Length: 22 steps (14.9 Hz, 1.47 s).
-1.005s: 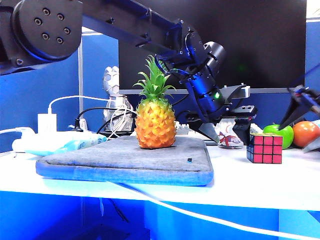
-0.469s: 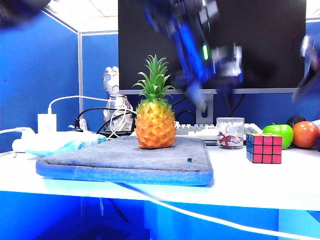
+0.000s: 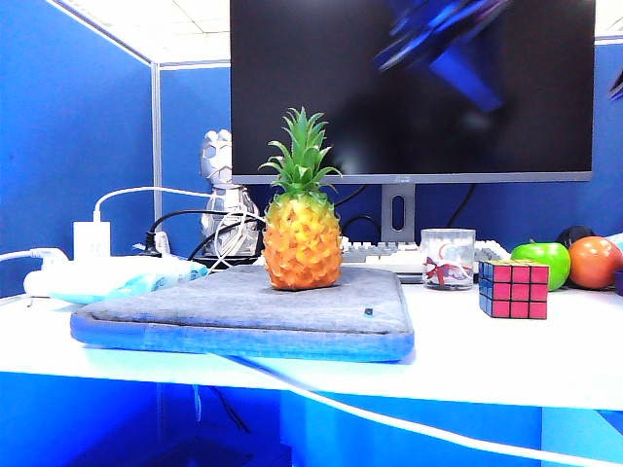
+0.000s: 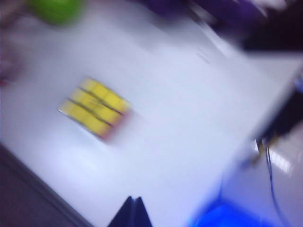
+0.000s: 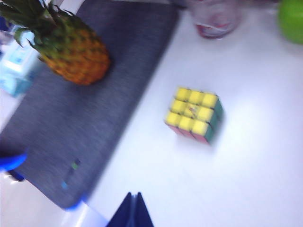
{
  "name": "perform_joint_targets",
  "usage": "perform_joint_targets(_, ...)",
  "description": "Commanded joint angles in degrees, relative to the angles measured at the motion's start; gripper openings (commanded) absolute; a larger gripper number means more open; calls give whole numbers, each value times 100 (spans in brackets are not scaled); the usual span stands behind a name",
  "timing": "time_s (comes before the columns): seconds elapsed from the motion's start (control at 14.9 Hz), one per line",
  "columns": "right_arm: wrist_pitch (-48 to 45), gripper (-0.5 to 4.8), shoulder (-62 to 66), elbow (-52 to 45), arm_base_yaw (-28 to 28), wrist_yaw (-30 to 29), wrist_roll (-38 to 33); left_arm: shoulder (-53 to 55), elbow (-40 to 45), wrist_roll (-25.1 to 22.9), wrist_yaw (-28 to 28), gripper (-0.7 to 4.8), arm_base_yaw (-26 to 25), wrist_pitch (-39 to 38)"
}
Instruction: Rotate the Rubik's Cube so that its red face is facing towards you.
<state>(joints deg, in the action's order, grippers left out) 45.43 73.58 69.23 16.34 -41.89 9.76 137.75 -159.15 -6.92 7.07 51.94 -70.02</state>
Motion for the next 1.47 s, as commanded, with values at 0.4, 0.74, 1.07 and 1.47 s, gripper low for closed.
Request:
perform_joint_targets(0.4, 186, -7, -2577, -1794, 79, 205, -262, -1246, -9, 157, -706, 17, 273, -1255)
perform_joint_targets(0.74, 448, -7, -3366, -2448, -22, 254, -361, -3346, 3093, 544, -879, 18, 87, -1290)
perform_joint_targets(1.07, 887, -7, -4448, -2776, 4, 214, -372, -6664, 7991, 1032, -1982, 16, 146, 2011)
perform_joint_targets(1.47, 678, -8, -6293, -3027, 2, 787, -1257, -7536, 11101, 999, -1652, 16, 793, 5847)
